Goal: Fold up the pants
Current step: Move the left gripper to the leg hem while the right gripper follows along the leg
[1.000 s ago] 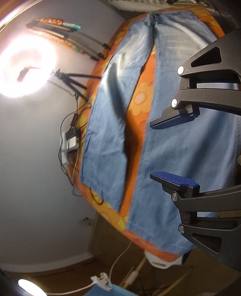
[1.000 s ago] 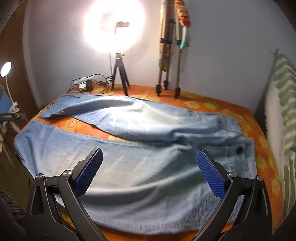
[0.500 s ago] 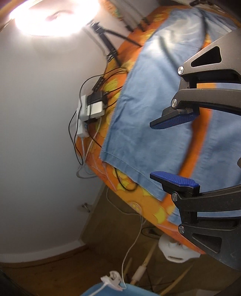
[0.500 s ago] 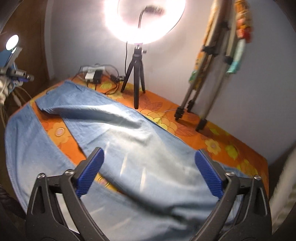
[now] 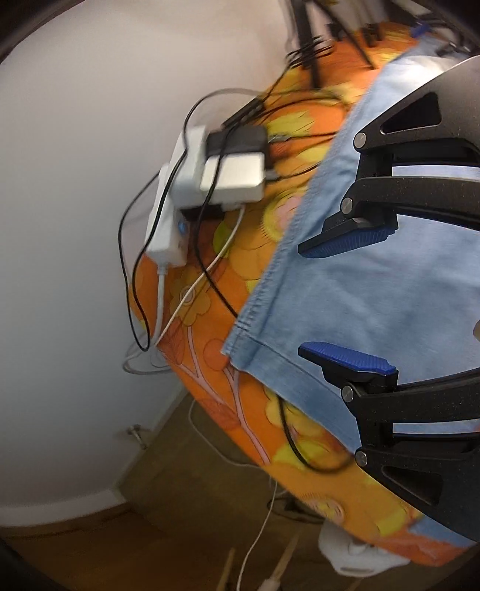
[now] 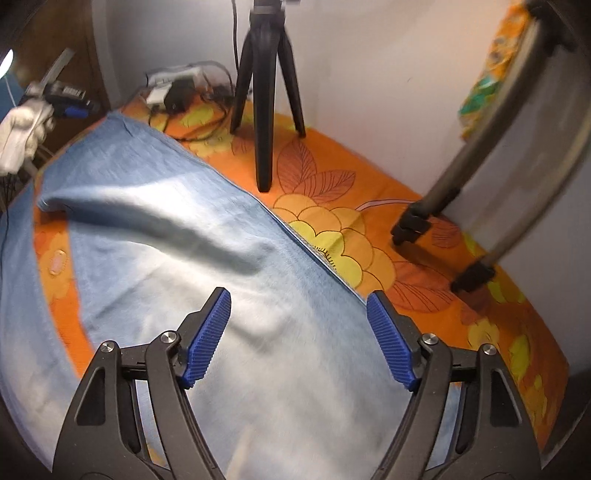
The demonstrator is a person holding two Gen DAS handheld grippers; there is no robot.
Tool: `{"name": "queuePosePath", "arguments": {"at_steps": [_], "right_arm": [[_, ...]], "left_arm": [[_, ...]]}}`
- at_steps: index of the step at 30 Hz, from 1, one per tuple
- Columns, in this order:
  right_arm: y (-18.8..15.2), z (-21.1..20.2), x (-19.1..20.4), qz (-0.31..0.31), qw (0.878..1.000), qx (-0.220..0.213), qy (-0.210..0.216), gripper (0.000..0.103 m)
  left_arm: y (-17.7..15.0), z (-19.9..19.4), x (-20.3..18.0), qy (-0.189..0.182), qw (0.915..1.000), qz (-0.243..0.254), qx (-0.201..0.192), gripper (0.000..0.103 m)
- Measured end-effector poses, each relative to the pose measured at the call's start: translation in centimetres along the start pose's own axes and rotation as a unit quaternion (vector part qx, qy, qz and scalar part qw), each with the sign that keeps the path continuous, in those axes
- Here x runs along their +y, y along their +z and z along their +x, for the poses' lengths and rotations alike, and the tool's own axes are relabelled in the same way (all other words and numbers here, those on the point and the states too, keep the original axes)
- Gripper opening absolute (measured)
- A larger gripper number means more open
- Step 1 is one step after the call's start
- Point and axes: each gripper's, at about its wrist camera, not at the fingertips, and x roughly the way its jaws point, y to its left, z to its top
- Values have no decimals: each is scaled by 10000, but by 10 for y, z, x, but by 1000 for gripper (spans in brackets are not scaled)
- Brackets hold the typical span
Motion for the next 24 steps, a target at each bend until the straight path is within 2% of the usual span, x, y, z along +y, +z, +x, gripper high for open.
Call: {"name": "queuePosePath", "arguments": {"at_steps": [5, 8, 10, 12, 18, 20, 22, 24], "right_arm": [[5, 30, -6, -192, 9996, 67, 197, 79], [10, 44, -12, -225, 9993, 66, 285, 79], [13, 48, -13, -243, 9990, 49, 374, 79], [18, 52, -12, -286, 9986, 22, 448, 79], [26, 64, -16, -315, 9974, 87, 643, 79], [27, 67, -16, -328, 9970, 115, 688, 79], [27, 70, -16, -325, 9967, 145, 728, 79], [27, 71, -17, -259, 9961, 155, 826, 79]], "left_arm": [[14, 34, 5, -30, 9985, -517, 151, 46], [20, 42, 0, 69, 9980, -622, 83, 47], [21, 49, -3, 178, 9974, -686, 113, 53], [20, 55, -5, 246, 9966, -762, 174, 53], [12, 58, -26, 642, 9970, -387, -197, 53], [8, 57, -33, 808, 9958, -235, -367, 43], [6, 56, -34, 887, 9946, -208, -496, 25], [5, 54, -30, 862, 9944, -264, -557, 16]]}}
